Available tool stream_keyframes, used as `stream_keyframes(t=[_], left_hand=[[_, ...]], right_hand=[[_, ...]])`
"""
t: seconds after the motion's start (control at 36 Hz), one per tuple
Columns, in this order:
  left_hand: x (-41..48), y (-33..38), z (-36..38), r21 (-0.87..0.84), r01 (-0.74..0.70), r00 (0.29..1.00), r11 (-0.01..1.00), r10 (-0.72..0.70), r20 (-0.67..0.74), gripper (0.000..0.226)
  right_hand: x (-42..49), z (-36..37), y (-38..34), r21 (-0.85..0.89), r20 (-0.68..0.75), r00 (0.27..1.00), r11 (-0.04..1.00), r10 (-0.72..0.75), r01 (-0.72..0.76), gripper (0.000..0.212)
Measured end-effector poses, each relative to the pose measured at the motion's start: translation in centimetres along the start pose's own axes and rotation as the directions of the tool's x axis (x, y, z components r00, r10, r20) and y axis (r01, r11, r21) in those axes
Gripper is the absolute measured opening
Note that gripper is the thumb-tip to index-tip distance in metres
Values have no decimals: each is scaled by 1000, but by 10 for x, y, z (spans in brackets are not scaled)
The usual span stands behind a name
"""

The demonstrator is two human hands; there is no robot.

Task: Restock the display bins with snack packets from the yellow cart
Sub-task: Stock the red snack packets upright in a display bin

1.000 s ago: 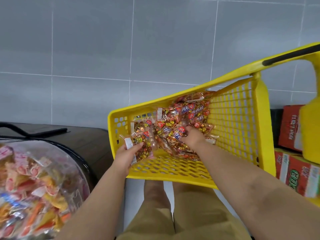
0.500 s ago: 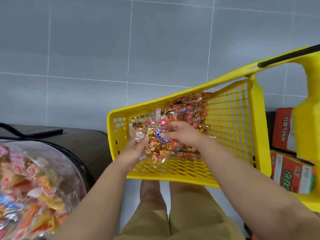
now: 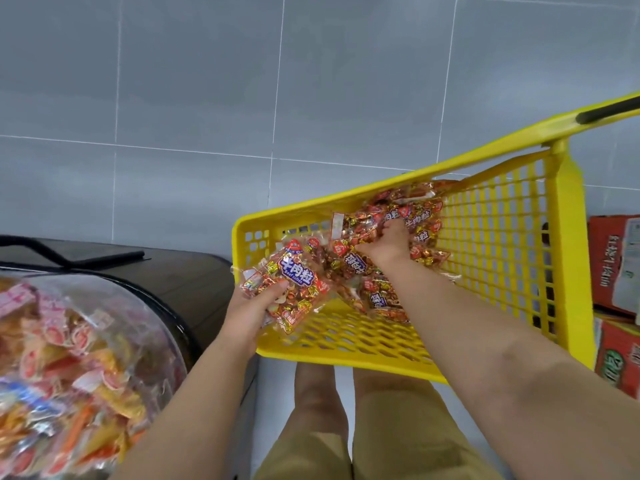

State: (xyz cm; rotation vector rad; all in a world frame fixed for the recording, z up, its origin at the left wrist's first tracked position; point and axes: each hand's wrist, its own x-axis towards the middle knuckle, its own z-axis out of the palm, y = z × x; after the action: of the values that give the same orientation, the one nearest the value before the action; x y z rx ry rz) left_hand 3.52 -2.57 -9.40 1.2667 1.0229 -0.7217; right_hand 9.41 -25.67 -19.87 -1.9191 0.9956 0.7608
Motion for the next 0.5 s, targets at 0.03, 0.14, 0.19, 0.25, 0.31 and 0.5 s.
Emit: stream_keyframes(t=[0.03, 0.14, 0.19, 0.25, 0.31, 0.5], left_hand=[[0, -1, -2, 0, 1, 1000, 1000, -1, -5, 57], [-1, -5, -5, 57, -12, 999, 998, 15, -49, 50], [-2, -6, -5, 104, -30, 995, 994, 39, -91, 42], [-4, -6, -5, 114, -36, 991, 993, 50, -122, 40], [-8, -4, -5, 122, -38, 990, 992, 54, -128, 37], [-41, 13, -7, 141, -65, 994, 988, 77, -84, 40]], right_hand=[[1, 2, 2, -14, -9, 1000, 1000, -10, 10, 65], [0, 1, 9, -146, 36, 999, 989, -22, 27, 64], [-2, -5, 11, -255, 78, 997, 966, -24, 43, 54], [-8, -11, 10, -355, 133, 990, 931, -36, 82, 52], [-16, -16, 9, -386, 182, 980, 911, -78, 144, 52], [-77, -50, -6, 32, 211, 955, 978, -210, 208, 75]])
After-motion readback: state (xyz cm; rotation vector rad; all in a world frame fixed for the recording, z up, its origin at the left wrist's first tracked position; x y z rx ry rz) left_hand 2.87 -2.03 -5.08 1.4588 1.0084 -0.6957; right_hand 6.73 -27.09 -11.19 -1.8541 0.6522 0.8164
